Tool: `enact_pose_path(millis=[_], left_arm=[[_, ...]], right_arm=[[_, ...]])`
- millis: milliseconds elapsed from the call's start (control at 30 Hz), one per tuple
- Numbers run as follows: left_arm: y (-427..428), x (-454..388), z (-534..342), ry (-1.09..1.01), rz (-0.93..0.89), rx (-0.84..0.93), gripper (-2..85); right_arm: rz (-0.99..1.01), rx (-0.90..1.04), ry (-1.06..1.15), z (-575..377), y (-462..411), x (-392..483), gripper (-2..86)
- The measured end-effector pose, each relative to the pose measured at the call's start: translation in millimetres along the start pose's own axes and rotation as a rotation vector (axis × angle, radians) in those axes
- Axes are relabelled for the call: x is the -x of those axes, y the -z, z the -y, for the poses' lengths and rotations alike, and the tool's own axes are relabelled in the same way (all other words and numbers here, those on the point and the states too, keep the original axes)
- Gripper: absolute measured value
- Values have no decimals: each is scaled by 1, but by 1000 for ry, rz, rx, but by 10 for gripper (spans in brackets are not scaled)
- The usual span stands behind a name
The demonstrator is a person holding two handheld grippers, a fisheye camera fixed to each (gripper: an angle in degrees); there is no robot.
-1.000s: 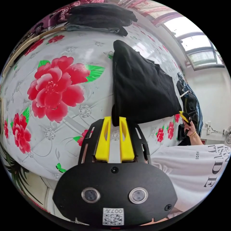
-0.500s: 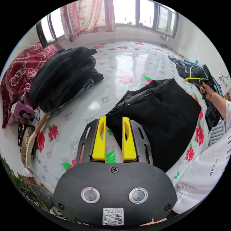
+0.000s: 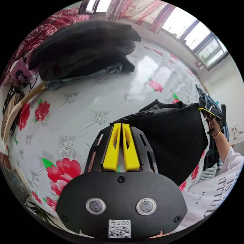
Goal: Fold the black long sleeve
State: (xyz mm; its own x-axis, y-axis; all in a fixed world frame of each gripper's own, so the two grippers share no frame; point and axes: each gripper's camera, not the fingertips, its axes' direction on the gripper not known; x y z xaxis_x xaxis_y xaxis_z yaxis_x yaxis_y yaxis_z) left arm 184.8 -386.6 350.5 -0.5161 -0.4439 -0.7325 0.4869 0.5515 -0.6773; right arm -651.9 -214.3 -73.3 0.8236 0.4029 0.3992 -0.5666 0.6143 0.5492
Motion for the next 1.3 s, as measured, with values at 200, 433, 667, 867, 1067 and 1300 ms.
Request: enact_pose_path(millis=[200,433,667,867,1067,1300], left_arm=[[-21,23,1,104,-81,34,27],[65,13,-66,107,14,-119,68],[57,-99,-145,-81,-165,-55,71],[-8,-151,-146,-226,-167,110,77],[-3,-120,-134,-187,-194,137,61],[66,-37,-179,-7,-196,-55,59]], right_arm=[[147,-28,-255,-22,3,-39,38],[290,-162,-458,-158,82,-78,69],[543,-53,-766,-278,33,-94,107],[590,-74,-754,-256,-5,-80,74],[540,-143,-545,-196,38,-36,17],[370,-148,217,-109,110,151,10]])
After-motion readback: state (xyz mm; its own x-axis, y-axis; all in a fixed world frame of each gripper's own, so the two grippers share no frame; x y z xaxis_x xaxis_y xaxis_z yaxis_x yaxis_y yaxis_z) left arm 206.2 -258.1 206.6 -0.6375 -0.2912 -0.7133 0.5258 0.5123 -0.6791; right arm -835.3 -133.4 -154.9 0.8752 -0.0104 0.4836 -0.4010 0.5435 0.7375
